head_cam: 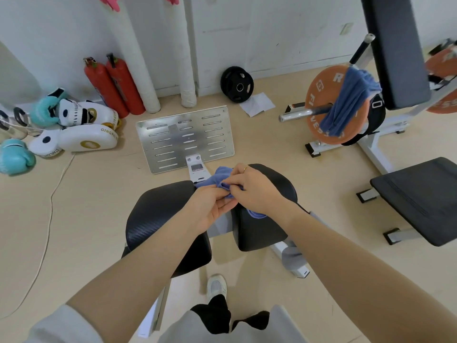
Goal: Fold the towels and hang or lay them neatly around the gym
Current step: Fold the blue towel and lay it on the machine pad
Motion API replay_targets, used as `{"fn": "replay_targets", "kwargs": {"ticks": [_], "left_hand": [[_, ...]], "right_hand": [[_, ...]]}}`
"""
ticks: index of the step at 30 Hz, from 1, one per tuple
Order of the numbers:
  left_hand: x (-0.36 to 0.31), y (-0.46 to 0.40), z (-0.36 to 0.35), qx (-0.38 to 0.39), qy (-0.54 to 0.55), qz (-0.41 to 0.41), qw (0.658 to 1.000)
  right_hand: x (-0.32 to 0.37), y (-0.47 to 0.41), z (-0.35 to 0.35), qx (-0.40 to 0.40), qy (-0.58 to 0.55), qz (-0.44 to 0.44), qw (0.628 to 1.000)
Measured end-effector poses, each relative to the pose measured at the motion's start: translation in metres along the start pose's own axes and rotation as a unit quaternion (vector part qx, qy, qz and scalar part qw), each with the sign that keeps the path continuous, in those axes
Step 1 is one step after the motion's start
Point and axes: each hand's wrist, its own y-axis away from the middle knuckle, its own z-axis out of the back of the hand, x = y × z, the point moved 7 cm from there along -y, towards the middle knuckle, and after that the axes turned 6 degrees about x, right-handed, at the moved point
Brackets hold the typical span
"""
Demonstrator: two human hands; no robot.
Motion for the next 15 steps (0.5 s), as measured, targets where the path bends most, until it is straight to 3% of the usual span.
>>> {"fn": "replay_targets", "kwargs": {"ticks": [4, 7, 10, 12, 15], "left_hand": [[-0.005, 0.002, 0.007, -0.044, 0.004, -0.041, 0.998], [-0.017, 0.006, 0.009, -0.113, -0.092, -0.111, 0.983], [-0.024, 0.013, -0.007, -0.109, -0.186, -0.143, 0.966], [-0.025, 0.018, -0.019, -0.102, -0.208, -0.156, 0.96], [-0.025, 0.022, -0.035, -0.122, -0.201, -0.163, 0.958]], "right_hand": [[0.0, 0.008, -0.01, 0.033, 0.078, 0.051, 0.995], [-0.008, 0.008, -0.01, 0.01, 0.044, 0.039, 0.998], [-0.011, 0.007, -0.006, 0.001, 0.034, 0.048, 0.998], [-0.014, 0.012, 0.001, -0.032, 0.027, 0.035, 0.999], [-0.039, 0.027, 0.014, -0.127, -0.08, -0.065, 0.987]]}}
